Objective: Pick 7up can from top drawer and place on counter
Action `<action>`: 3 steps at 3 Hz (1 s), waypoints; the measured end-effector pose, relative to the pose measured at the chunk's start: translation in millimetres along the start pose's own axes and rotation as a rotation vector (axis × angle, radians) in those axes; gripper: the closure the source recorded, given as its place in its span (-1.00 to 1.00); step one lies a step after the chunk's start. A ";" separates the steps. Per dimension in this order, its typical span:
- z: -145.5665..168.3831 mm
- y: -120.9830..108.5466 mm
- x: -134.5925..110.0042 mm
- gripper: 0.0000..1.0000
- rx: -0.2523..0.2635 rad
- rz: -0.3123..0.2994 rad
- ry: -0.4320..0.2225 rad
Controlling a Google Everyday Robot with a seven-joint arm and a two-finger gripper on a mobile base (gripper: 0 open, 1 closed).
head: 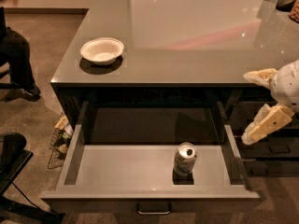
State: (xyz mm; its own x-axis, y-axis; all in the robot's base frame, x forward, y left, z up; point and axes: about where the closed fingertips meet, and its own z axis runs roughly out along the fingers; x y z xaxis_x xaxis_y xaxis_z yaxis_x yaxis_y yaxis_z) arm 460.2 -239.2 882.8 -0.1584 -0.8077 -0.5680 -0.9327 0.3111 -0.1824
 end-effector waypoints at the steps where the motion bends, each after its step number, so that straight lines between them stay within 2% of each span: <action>1: 33.3 5.3 7.8 -1.00 -0.021 0.028 -0.196; 2: 53.6 26.1 13.1 -1.00 -0.037 0.052 -0.375; 3: 53.5 25.3 10.8 -1.00 -0.039 0.048 -0.367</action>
Offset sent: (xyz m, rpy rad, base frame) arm -0.0243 0.0278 -0.0786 0.5349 -0.0827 0.0568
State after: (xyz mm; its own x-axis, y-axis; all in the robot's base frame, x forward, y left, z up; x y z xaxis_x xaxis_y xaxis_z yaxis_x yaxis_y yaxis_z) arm 452.3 -213.3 829.1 -0.0818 -0.5572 -0.8264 -0.9397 0.3194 -0.1224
